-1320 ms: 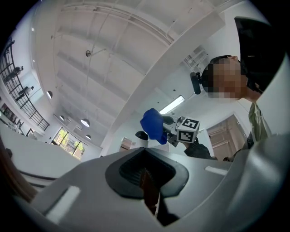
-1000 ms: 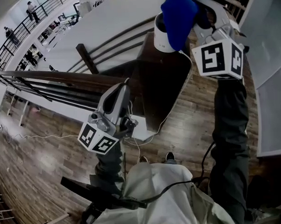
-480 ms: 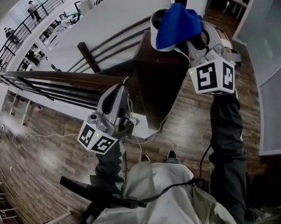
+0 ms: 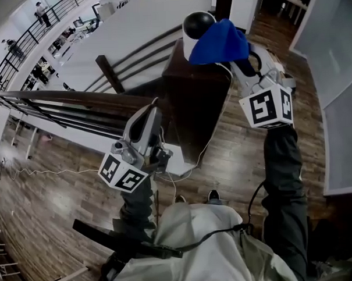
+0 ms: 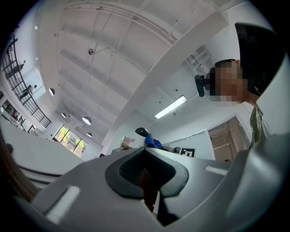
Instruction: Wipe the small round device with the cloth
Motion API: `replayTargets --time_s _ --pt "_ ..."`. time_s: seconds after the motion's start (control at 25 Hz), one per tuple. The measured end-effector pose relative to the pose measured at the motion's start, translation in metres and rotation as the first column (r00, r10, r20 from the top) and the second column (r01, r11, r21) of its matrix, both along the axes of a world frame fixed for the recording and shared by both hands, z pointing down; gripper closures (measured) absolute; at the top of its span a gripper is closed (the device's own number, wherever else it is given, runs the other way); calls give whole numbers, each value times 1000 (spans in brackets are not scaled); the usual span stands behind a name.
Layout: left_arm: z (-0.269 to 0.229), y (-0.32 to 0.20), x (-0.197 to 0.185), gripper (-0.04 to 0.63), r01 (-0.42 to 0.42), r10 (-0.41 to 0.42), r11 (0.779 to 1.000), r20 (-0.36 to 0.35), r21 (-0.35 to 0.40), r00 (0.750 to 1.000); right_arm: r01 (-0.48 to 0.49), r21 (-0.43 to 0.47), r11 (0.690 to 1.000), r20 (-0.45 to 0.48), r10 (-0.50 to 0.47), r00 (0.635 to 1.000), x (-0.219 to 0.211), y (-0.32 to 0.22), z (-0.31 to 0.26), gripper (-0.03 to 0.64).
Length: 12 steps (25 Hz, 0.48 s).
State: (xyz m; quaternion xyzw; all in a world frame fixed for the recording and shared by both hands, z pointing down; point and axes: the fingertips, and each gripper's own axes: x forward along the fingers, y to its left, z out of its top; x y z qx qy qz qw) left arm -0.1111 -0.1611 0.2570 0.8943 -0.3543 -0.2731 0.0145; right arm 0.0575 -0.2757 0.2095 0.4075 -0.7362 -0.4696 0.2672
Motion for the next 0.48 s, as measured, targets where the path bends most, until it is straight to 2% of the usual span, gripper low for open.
replayTargets --time_s 0.12,0.24,0.36,0.48 --pt "3 4 -2 604 2 -2 1000 0 -2 1000 -62 107 992 93 52 994 21 6 -32 538" --pt "7 6 -10 604 12 -12 1000 -6 -8 1000 -172 239 956 150 139 979 36 14 -78 538" --pt "4 3 -8 604 18 -18 1000 -15 -17 1000 -216 346 913 103 192 976 25 18 -112 538" --pt "2 6 -1 604 12 -12 1000 -15 -17 1000 -204 403 892 26 211 977 1 17 -114 538"
